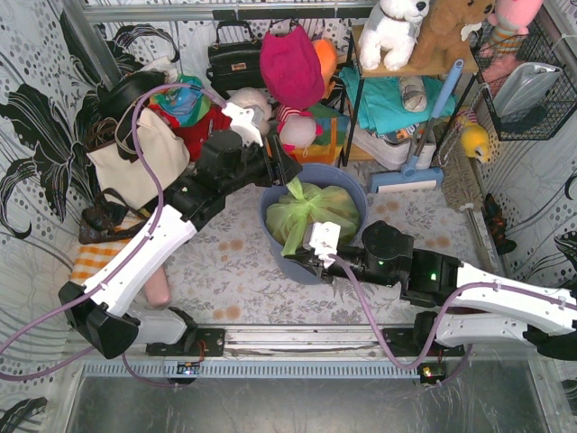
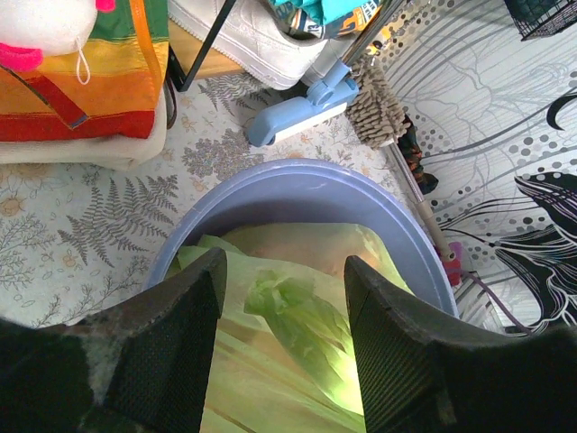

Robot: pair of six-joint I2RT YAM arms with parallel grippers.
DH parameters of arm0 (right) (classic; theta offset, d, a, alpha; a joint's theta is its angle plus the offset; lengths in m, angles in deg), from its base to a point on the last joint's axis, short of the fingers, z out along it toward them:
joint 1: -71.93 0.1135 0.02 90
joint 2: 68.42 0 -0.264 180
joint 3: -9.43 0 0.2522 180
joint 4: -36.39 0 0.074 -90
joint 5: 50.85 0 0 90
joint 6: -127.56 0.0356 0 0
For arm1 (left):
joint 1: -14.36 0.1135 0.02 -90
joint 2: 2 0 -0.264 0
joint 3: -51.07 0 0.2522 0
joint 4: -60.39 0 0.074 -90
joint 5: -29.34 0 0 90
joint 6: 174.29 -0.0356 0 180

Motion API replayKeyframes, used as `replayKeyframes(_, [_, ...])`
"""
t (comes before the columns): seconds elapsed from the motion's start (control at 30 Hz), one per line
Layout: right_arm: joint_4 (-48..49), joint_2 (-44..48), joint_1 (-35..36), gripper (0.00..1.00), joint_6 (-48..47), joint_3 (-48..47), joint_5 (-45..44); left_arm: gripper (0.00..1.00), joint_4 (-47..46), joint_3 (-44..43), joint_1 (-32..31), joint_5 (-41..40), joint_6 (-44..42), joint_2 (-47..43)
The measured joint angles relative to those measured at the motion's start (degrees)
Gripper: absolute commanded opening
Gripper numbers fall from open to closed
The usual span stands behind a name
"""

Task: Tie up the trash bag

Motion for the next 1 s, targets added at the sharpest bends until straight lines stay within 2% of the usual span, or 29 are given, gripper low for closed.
replayKeyframes(0.13, [0.9, -0.5, 0.0, 0.00, 0.0, 0.3, -1.0, 0.60, 0.0, 0.1, 0.0, 0.2, 0.5, -0.3])
replayKeyframes(0.23, [1.6, -0.5, 0.0, 0.00, 0.0, 0.9, -2.3, 0.50, -0.1, 0.9, 0.0, 1.2, 1.3, -1.3])
replayKeyframes(0.43, [3.6, -0.7, 0.0, 0.00, -1.5, 1.9, -5.0, 0.20, -0.7, 3.1, 0.0, 3.6, 3.0, -3.6])
replayKeyframes(0.47, [3.8, -0.7, 0.0, 0.00, -2.4, 2.2, -5.5, 0.14, -0.9, 3.1, 0.0, 4.0, 3.2, -3.6])
replayKeyframes(0.5, [4.1, -0.7, 0.0, 0.00, -3.4, 2.4, -5.8, 0.03, -1.5, 3.1, 0.0, 4.4, 3.3, -3.6])
replayKeyframes(0.53, [4.4, -0.7, 0.0, 0.00, -4.7, 2.8, -6.0, 0.00, -2.0, 3.1, 0.0, 4.8, 3.4, -3.6])
replayKeyframes(0.67, [5.9, -0.3, 0.0, 0.00, -12.0, 4.3, -3.4, 0.00, -3.7, 2.2, 0.0, 5.6, 2.9, -2.4])
replayKeyframes(1.0, [5.5, 0.1, 0.0, 0.00, -32.8, 3.1, 7.5, 0.00, -7.9, -11.5, -0.1, 6.9, -1.5, 9.5])
